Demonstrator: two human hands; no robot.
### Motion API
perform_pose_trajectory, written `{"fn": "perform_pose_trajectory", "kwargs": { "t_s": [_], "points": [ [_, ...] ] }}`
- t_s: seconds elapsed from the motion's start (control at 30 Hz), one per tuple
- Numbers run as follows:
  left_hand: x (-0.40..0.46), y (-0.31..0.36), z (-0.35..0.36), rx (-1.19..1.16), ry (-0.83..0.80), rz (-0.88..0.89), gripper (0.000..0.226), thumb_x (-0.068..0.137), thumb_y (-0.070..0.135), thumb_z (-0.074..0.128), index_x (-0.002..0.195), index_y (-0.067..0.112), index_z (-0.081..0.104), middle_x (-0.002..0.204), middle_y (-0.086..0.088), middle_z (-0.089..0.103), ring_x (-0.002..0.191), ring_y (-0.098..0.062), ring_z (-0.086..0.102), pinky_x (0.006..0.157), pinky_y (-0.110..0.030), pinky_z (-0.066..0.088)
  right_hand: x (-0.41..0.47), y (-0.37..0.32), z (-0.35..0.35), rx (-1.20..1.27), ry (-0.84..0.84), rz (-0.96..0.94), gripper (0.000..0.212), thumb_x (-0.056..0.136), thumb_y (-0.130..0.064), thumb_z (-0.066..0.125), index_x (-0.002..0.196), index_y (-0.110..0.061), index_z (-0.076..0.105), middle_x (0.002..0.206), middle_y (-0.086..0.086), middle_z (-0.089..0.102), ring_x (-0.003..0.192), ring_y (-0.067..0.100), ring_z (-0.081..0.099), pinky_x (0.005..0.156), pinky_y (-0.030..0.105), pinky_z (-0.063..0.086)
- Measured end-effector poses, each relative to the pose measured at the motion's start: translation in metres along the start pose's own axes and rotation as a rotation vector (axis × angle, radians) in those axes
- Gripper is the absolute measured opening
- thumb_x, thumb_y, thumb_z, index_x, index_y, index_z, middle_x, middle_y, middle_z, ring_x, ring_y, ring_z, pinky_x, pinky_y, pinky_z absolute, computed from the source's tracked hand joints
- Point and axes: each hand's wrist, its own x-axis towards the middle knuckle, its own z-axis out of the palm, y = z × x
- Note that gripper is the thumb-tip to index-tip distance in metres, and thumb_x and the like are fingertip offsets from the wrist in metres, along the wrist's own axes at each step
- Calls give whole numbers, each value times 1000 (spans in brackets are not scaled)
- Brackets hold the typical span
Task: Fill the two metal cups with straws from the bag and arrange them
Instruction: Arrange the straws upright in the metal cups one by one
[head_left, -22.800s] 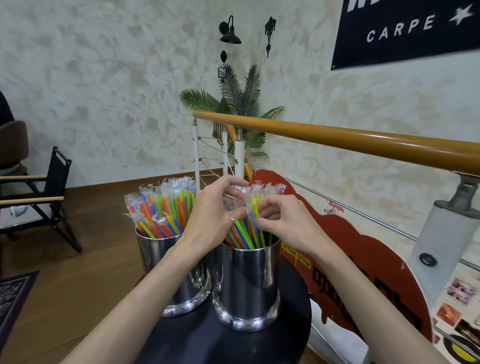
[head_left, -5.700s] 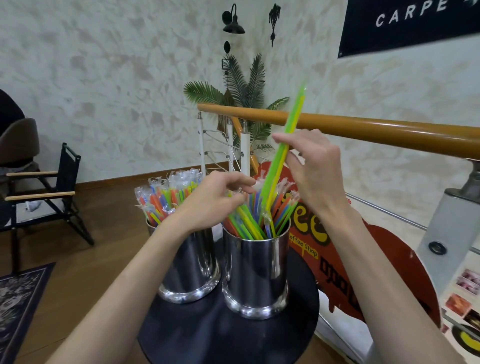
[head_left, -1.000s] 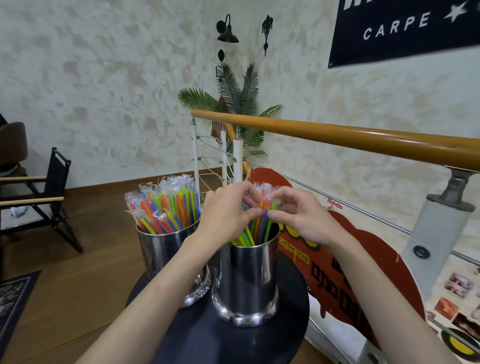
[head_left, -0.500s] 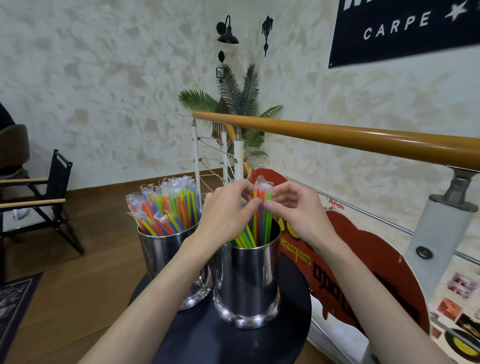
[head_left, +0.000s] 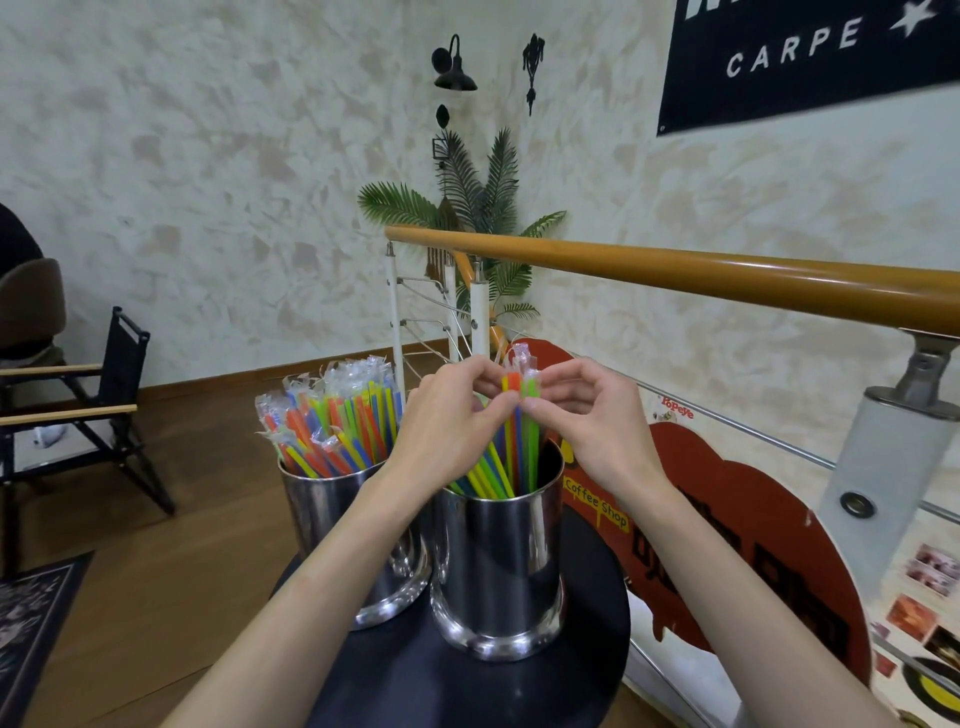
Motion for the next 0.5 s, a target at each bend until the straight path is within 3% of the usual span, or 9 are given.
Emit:
{"fn": "perform_pose_trajectory", "kwargs": {
  "t_s": [0.23,0.5],
  "points": [
    [-2,2,2,36,43,6,8,93,34,65,99,29,67,85,19,65,73,-8,64,86,-52,54,-1,-2,-2,1,-54,-18,24,84,-8,81,99,-23,70,96,-2,76,91,8,73,85,31,61],
    [-2,2,2,60,10,-3,8,94,37,64,98,31,64,85,18,64,74,-9,63,88,-52,51,0,-3,-3,-52,-69,-27,15,89,-15,77,98,-24,69,89,-6,73,86,9,70,84,32,59]
  ]
}}
